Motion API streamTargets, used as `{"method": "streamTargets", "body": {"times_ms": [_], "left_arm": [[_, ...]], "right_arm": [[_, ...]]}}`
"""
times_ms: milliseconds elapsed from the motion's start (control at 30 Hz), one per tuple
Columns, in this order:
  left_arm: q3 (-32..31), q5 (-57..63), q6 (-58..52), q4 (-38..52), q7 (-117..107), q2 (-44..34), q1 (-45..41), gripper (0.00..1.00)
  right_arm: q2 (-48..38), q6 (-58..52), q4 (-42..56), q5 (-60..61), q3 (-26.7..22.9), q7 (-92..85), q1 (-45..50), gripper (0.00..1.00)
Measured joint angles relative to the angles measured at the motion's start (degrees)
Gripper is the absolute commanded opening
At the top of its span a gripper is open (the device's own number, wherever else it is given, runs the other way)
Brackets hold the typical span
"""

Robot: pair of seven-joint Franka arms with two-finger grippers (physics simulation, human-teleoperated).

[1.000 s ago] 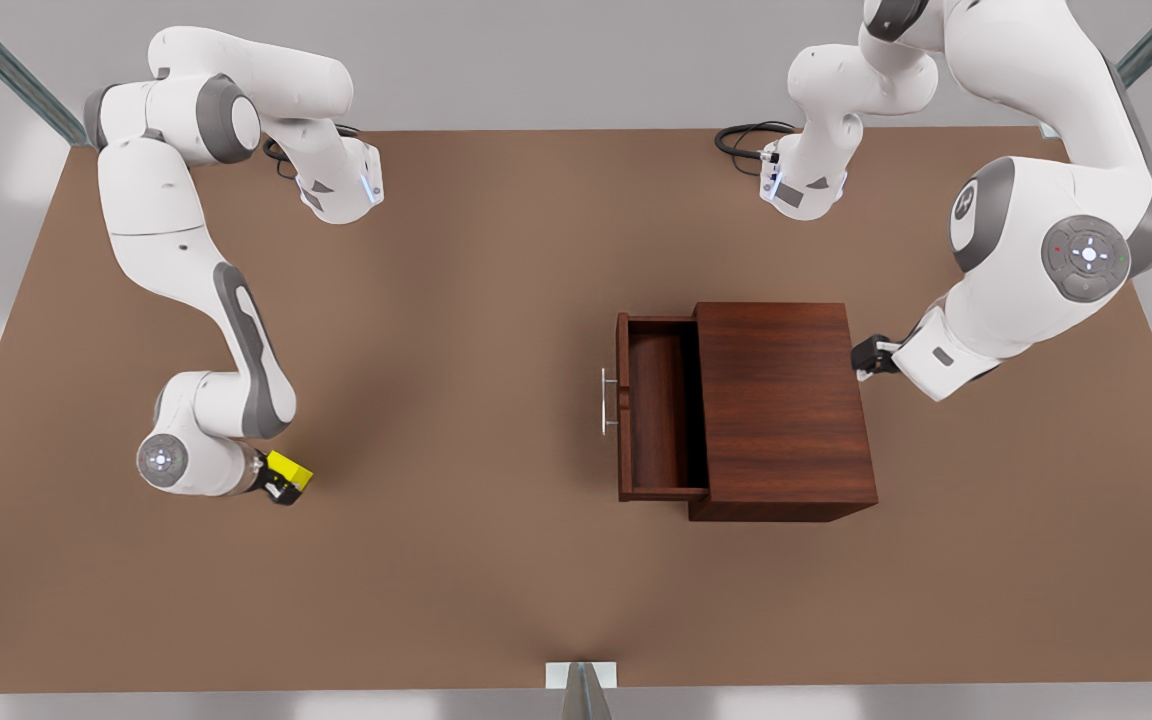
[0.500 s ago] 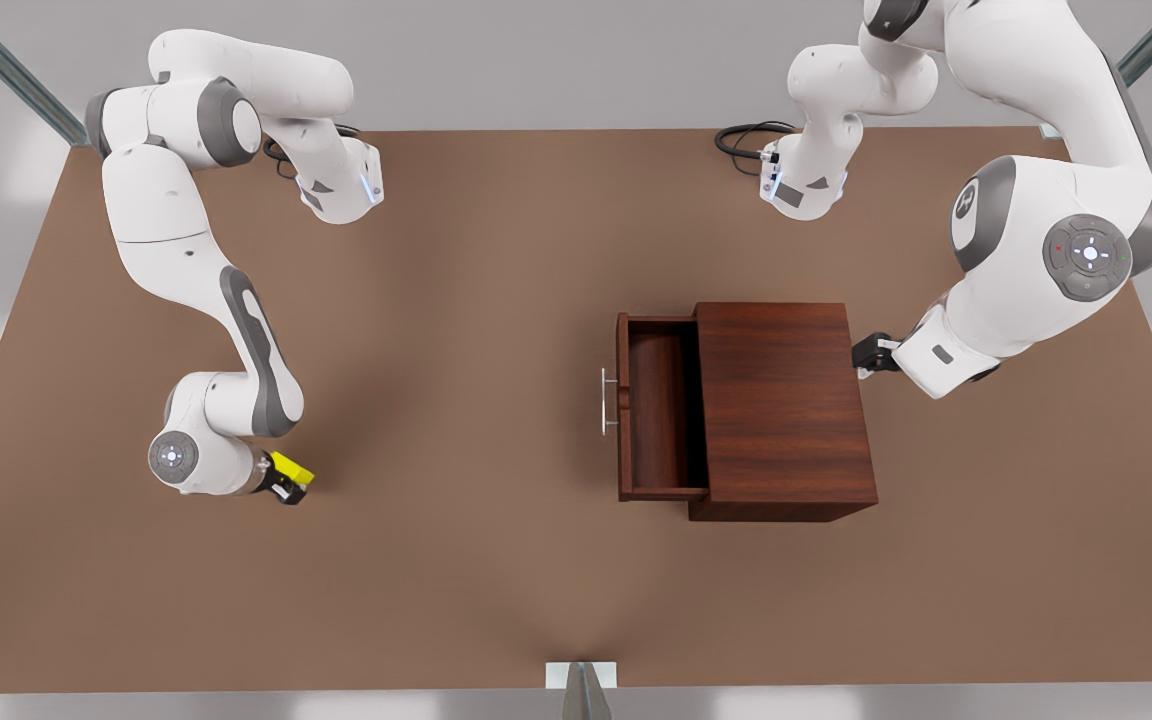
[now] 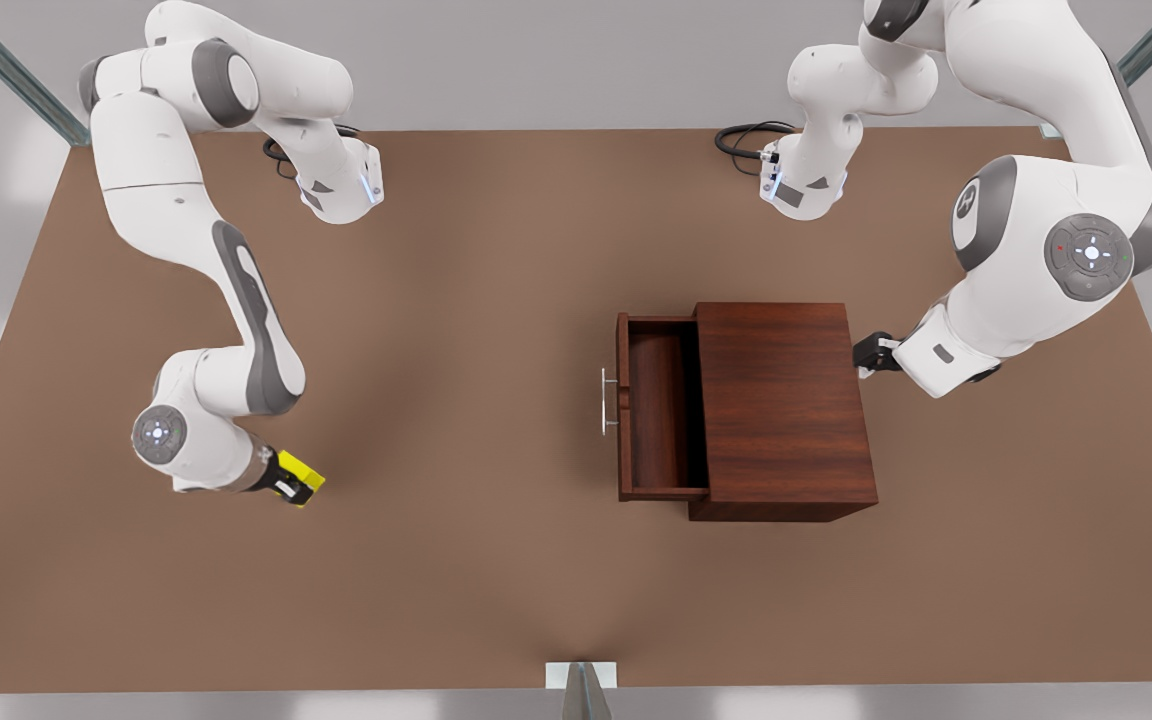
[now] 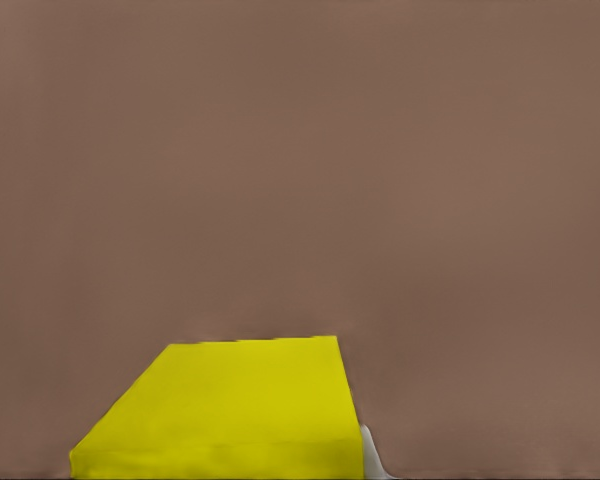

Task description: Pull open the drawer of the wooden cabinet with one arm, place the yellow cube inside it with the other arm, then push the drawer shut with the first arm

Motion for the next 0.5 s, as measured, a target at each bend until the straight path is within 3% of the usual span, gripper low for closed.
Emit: {"method": "streamTargets", "body": {"times_ms": [267,500], "left_arm": [[0.1,0.0,0.0,0.0,0.2,0.0,0.0,1.00],[0.3,0.0,0.0,0.0,0.4,0.0,0.0,1.00]], "right_arm": [[-2.1,-9.6,8.6,-0.2,11.6,8.2,1.1,0.75],[-1.7,-16.4,14.1,-0.4,12.6,19.0,12.1,0.75]]}}
